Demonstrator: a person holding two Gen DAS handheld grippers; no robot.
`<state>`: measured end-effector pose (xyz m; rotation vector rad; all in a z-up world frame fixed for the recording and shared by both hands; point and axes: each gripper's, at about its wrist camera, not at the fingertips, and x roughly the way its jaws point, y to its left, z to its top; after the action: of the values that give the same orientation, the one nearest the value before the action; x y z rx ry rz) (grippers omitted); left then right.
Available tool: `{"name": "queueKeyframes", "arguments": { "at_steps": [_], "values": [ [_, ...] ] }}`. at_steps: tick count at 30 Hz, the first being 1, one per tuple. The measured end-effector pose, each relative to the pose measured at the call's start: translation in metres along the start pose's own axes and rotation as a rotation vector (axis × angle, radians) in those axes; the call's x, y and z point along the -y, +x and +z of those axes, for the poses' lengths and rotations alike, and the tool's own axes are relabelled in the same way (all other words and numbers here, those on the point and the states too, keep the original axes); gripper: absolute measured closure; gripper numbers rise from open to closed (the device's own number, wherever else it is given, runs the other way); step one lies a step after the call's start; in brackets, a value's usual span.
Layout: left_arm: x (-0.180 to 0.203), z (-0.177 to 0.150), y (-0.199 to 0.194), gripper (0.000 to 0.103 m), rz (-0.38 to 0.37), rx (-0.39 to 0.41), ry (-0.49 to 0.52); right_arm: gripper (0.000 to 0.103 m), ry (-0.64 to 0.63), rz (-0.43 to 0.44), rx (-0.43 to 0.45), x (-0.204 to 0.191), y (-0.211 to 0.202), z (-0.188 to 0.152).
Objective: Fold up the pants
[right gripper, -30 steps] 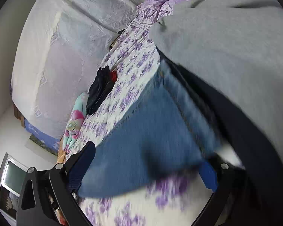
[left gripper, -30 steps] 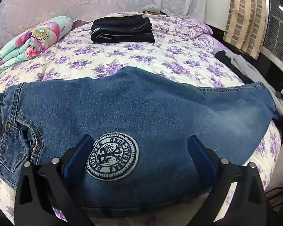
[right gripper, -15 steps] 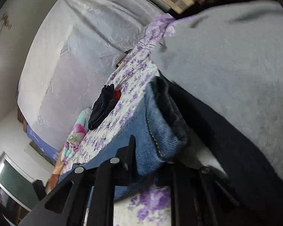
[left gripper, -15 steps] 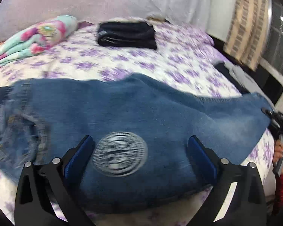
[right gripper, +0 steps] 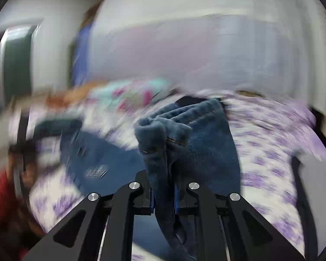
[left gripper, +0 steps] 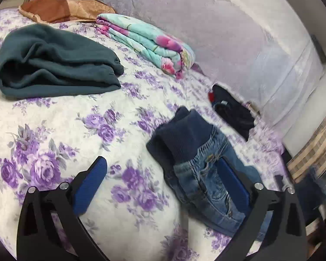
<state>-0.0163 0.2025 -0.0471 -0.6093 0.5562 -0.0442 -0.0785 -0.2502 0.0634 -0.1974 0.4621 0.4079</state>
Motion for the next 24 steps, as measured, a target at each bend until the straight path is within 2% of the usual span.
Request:
{"name": "queueKeyframes", "arguments": {
  "at_steps": [1, 3, 4, 6, 7, 10, 15, 17, 20, 22, 24],
  "values": [
    [0.001, 0.000, 0.000, 0.005, -0.004, -0.003, 0.004, 0.090, -0.057, 0.016, -0.045, -0.020, 0.017, -0.005],
    [0.005, -0.001, 0.002, 0.005, 0.015, -0.008, 0.024, 0.088, -0.181, 0.039, -0.202, -0.062, 0.060, -0.028],
    [0.008, -0.002, 0.003, 0.005, 0.021, -0.009, 0.041, 0.084, -0.229, 0.029, -0.261, -0.073, 0.076, -0.039],
    [0.011, -0.003, 0.004, 0.005, 0.019, -0.017, 0.062, 0.080, -0.301, -0.021, -0.273, -0.087, 0.079, -0.047],
    [0.011, -0.003, 0.004, 0.005, 0.017, -0.017, 0.063, 0.075, -0.293, -0.004, -0.278, -0.086, 0.075, -0.043],
    [0.006, -0.005, 0.001, 0.005, 0.003, -0.013, 0.048, 0.064, -0.162, 0.109, -0.303, -0.069, 0.063, -0.039],
    [0.005, -0.006, 0.000, 0.005, -0.003, -0.009, 0.043, 0.055, -0.044, 0.222, -0.256, -0.050, 0.041, -0.027],
    [0.006, -0.006, 0.001, 0.005, 0.008, -0.012, 0.052, 0.054, -0.010, 0.237, -0.213, -0.047, 0.028, -0.022],
    [0.008, -0.006, 0.003, 0.005, 0.020, -0.014, 0.061, 0.052, -0.004, 0.197, -0.147, -0.039, 0.018, -0.008],
    [0.009, -0.007, 0.004, 0.005, 0.030, -0.016, 0.067, 0.041, -0.010, 0.125, -0.113, -0.032, 0.015, -0.003],
    [0.011, -0.007, 0.004, 0.005, 0.039, -0.017, 0.073, 0.035, -0.023, 0.048, -0.101, -0.025, 0.025, -0.001]
  ]
}}
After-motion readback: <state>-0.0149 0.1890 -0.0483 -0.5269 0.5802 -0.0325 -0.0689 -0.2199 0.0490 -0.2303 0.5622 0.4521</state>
